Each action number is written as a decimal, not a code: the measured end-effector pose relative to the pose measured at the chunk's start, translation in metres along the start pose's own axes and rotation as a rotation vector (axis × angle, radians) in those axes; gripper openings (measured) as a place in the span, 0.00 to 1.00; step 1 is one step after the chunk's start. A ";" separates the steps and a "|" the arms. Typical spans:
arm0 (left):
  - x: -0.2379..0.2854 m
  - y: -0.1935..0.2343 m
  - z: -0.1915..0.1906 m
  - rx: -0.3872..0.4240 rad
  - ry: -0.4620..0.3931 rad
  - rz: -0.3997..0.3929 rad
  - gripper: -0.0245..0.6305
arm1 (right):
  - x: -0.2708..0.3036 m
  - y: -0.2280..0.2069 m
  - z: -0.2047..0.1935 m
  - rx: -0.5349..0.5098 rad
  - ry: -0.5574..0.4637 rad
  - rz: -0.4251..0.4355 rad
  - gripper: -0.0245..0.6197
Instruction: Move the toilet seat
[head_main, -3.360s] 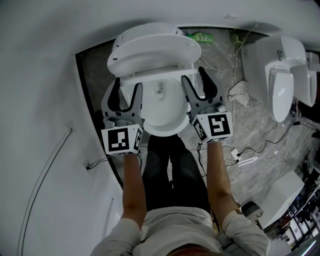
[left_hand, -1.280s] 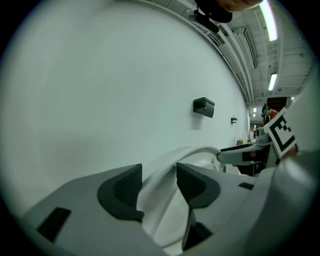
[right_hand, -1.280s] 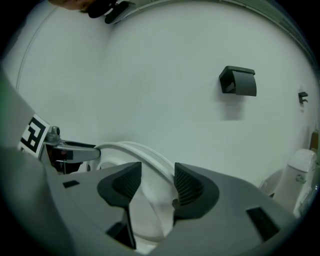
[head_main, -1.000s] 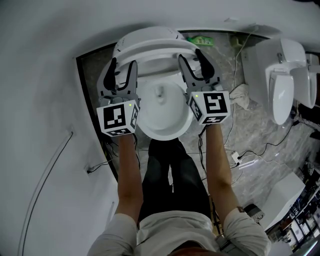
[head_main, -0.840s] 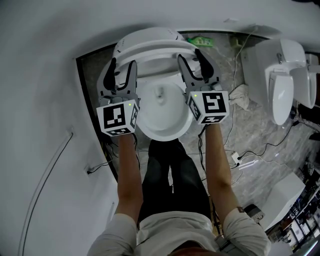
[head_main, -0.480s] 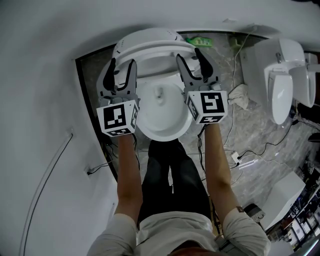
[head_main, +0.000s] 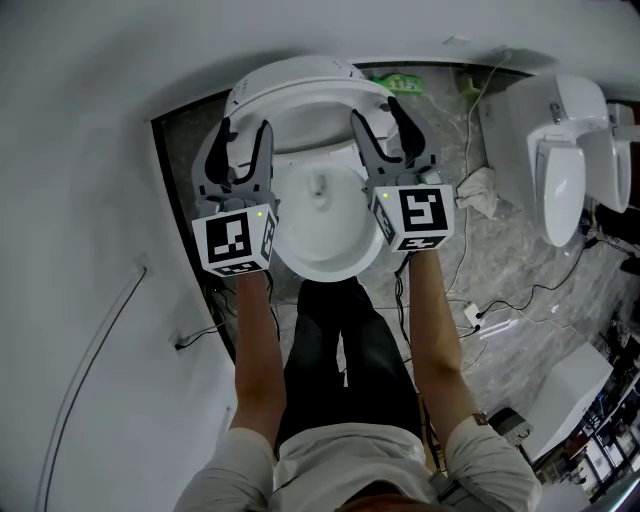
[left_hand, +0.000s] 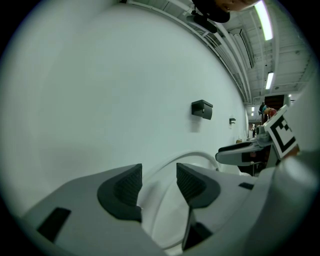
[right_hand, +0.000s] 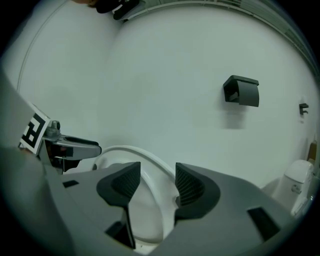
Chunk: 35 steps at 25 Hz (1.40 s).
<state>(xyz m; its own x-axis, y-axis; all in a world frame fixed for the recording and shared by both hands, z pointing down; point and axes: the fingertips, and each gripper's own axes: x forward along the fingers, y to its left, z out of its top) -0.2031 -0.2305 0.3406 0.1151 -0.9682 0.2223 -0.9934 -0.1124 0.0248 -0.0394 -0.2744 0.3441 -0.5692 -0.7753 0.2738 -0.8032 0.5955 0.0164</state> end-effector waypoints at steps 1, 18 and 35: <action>-0.001 -0.001 0.000 0.002 0.001 -0.002 0.40 | -0.001 0.001 0.001 -0.003 -0.003 0.002 0.40; -0.056 -0.021 0.021 0.062 -0.057 -0.002 0.11 | -0.061 0.028 0.038 -0.104 -0.126 0.002 0.12; -0.143 -0.073 0.038 0.057 -0.076 -0.020 0.08 | -0.158 0.059 0.037 -0.053 -0.088 0.043 0.07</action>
<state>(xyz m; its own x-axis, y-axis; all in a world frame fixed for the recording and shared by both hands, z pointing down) -0.1469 -0.0926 0.2697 0.1366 -0.9796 0.1472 -0.9894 -0.1422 -0.0279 -0.0029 -0.1244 0.2661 -0.6178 -0.7631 0.1896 -0.7689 0.6368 0.0576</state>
